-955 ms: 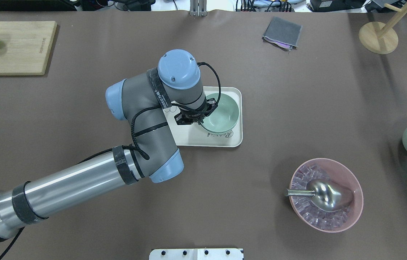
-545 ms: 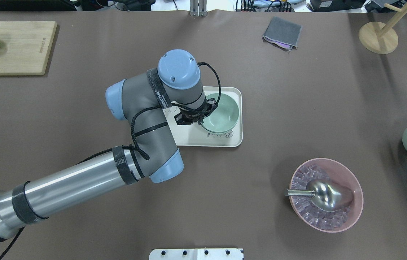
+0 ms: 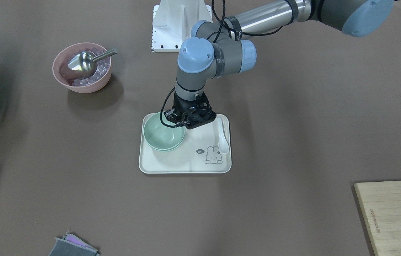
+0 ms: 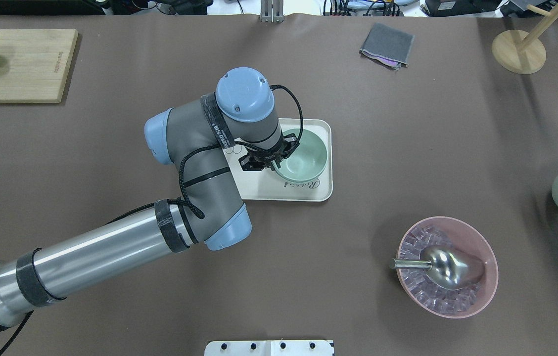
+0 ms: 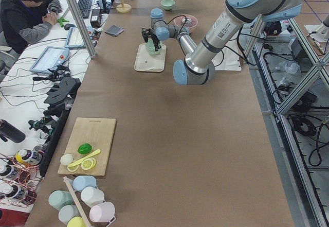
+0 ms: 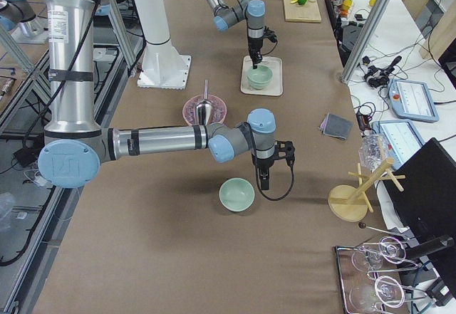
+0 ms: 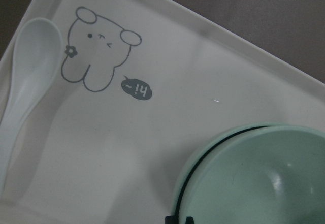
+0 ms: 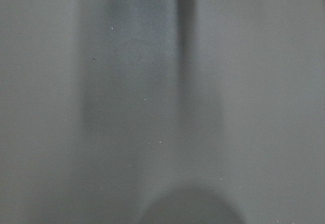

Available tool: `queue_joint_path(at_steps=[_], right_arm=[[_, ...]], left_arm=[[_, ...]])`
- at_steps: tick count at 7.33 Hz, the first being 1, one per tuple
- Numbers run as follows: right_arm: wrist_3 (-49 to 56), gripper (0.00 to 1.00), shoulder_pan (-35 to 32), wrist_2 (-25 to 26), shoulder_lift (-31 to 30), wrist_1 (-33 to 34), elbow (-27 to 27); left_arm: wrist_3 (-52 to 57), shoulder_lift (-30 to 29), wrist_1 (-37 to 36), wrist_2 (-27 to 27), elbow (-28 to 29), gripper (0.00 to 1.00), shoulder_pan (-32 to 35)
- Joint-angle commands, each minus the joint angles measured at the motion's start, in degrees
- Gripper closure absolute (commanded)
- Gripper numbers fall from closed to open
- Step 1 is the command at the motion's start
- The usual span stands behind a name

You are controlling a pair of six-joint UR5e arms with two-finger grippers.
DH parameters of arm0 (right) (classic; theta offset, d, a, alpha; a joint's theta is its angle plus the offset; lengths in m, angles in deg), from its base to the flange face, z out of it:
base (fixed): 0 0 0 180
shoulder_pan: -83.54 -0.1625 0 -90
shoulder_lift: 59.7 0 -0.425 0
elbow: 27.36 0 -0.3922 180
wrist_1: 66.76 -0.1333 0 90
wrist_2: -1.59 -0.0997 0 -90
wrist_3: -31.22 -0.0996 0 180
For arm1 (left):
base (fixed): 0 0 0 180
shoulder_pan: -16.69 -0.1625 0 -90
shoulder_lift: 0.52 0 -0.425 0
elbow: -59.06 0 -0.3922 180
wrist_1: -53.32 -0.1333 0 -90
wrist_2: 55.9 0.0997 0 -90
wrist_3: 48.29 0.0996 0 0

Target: Stack green bowls together

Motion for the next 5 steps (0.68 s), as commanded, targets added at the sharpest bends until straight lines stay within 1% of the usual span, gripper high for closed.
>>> queue_joint_path(at_steps=[1, 3, 4, 5], right_arm=[[-0.05, 0.0, 0.0, 0.0, 0.09, 0.0, 0.0], [-0.05, 0.0, 0.0, 0.0, 0.09, 0.0, 0.0], [0.04, 0.0, 0.0, 0.0, 0.09, 0.0, 0.0], [0.04, 0.0, 0.0, 0.0, 0.09, 0.0, -0.09]], left_arm=[[0.07, 0.25, 1.01, 0.0, -0.01, 0.02, -0.04], [0.15, 0.16, 1.09, -0.17, -0.62, 0.02, 0.13], [0.15, 0.16, 1.09, -0.44, -2.02, 0.02, 0.39], [0.24, 0.25, 0.75, -1.92, -3.6, 0.02, 0.74]])
